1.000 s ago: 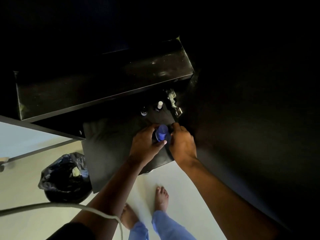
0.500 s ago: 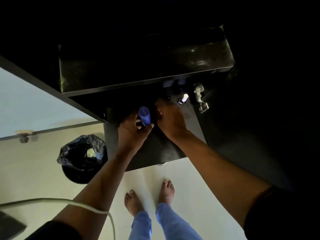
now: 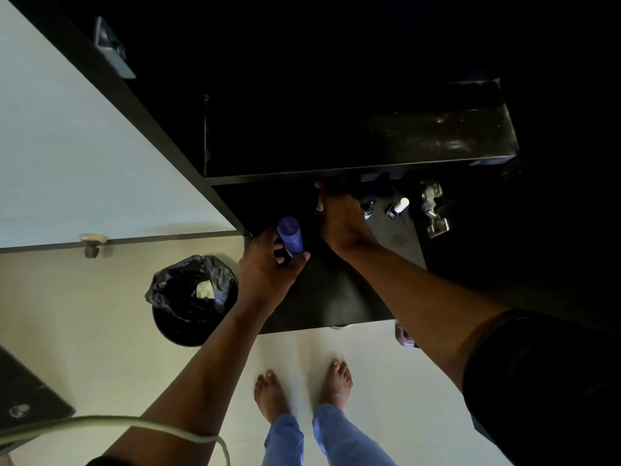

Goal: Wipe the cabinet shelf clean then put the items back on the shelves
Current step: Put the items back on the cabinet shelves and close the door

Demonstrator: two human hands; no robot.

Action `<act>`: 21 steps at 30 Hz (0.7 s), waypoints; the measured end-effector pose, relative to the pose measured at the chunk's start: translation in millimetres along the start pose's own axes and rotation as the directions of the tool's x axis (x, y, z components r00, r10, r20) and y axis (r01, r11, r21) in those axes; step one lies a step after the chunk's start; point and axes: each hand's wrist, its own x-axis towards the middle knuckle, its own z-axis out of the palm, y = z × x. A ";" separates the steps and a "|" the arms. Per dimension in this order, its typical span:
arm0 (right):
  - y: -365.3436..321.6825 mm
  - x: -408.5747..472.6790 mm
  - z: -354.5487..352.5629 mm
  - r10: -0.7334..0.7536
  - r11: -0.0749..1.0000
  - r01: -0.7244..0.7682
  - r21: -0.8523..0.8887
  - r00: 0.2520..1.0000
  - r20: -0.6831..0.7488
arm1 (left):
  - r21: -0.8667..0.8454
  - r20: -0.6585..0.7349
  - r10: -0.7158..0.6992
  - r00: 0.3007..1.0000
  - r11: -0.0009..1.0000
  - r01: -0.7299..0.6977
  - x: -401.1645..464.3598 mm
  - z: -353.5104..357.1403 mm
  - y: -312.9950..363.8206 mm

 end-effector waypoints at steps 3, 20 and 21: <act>2.4 -2.4 2.0 0.002 0.999 -0.002 0.052 1.000 0.010 | -0.020 0.004 -0.002 1.000 1.000 0.002 0.7 -3.0 5.4; -36.7 -143.1 -94.4 0.103 0.802 -0.147 0.579 0.989 0.109 | 0.102 -0.039 0.138 0.990 0.986 -0.133 -53.3 -28.2 80.7; -40.5 -145.5 -102.3 0.103 0.799 -0.134 0.586 0.991 0.085 | 0.106 -0.042 0.168 0.985 0.981 -0.163 -55.0 -33.7 90.9</act>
